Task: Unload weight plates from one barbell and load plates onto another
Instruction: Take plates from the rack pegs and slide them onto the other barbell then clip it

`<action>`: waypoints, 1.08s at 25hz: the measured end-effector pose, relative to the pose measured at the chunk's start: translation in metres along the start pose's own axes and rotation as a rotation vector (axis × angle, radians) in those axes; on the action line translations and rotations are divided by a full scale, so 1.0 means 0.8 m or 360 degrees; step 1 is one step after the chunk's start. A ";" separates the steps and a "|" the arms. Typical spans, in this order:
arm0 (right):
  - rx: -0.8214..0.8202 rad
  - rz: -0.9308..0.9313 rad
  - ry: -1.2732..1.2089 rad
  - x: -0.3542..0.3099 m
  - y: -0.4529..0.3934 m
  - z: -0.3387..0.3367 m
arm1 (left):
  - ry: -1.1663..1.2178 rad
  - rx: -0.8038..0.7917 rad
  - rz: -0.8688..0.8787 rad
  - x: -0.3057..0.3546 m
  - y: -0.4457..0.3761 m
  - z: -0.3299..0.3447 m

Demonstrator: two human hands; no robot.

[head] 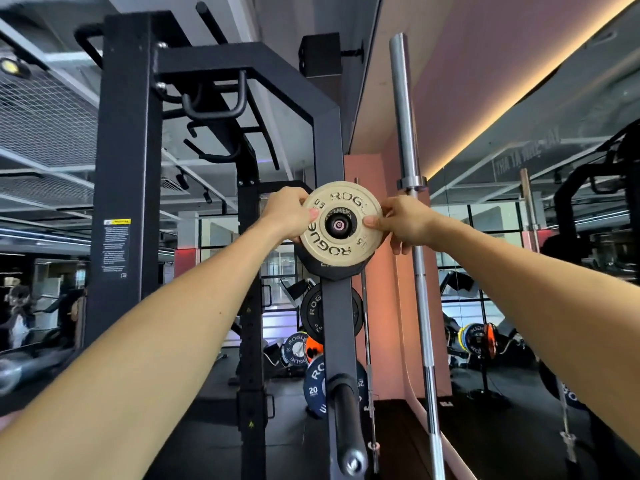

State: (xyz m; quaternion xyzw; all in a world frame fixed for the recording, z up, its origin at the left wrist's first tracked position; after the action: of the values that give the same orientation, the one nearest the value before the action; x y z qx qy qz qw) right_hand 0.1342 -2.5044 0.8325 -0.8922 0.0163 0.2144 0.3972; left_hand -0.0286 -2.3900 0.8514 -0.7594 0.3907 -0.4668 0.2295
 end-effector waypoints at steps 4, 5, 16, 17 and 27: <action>0.0065 0.0099 -0.0018 0.044 -0.036 0.023 | -0.0066 0.0056 -0.0021 -0.029 -0.038 0.029; 0.0086 0.0128 -0.0037 0.054 -0.045 0.029 | -0.0060 0.0065 -0.0034 -0.037 -0.046 0.036; 0.0189 0.0278 0.0154 0.140 -0.129 0.074 | -0.0591 0.0297 -0.0062 -0.093 -0.136 0.103; 0.0215 0.0286 0.0186 0.147 -0.135 0.078 | -0.0575 0.0291 -0.0107 -0.099 -0.141 0.110; 0.0298 0.0287 -0.0030 0.157 -0.134 0.094 | -0.0500 0.0169 -0.0048 -0.109 -0.153 0.119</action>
State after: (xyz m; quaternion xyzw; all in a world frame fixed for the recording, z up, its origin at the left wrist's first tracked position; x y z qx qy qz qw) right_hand 0.2417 -2.3593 0.8133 -0.8441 0.1127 0.2552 0.4579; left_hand 0.0800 -2.2493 0.8489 -0.8157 0.3134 -0.3657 0.3205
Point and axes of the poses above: each hand's wrist, its own y-axis away from the middle knuckle, its own z-axis out of the palm, x = y × z, the point moved 7 cm from there along -y, towards the middle knuckle, and after that the axes turned 6 degrees about -z, right-handed, at the moved point
